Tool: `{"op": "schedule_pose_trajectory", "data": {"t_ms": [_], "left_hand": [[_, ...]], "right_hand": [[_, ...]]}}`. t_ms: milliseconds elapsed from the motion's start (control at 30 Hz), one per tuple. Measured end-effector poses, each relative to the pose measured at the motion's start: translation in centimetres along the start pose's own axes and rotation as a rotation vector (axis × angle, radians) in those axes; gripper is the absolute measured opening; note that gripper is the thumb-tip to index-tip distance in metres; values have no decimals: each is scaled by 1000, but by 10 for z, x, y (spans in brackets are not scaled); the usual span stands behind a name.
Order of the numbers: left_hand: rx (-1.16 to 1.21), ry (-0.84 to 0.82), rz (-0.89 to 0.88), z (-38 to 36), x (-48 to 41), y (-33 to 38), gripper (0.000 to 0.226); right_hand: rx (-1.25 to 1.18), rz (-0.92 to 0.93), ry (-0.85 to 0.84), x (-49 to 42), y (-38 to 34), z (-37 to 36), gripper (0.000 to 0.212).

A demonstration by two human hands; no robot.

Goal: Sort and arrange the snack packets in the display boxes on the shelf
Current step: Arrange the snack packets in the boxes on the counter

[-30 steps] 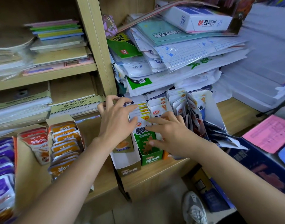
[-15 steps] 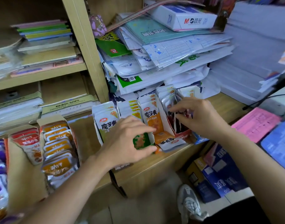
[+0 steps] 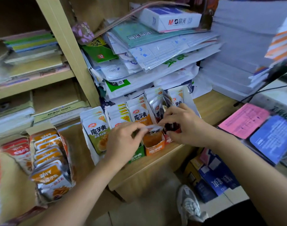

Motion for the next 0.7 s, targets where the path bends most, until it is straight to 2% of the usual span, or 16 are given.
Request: {"op": "schedule_pose_trajectory", "data": {"t_ms": [133,300,467,567,633,700], "left_hand": [[18,26,191,-2,-17,-24,9],[-143,25,185,-8,-37,-38,14],[-289,178,194,10,-48,-41,10],[-334,215,160,10,-59,-40,8],[-389,173,135,3,-66,-44,9],[-462,63,138,-11,-69,-52,13]], "right_hand": [[72,-26,155,-11,12,14,19],[93,-7,215,-20,13,10,17],[85,-14,216,-20,18,4,22],[159,-14,276,-17,12,5,22],[279,37,299,-16,-7,3,18],[361,162,246,-12,-34,-13,11]]}}
Point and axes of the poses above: each hand's wrist, its own x-axis away from the middle knuckle, its own z-axis out of the back of the hand, y = z × x, the point moved 10 cm from there along -x, towards the middle knuckle, and after that the axes turned 5 degrees about y, right-handed, at the moved point
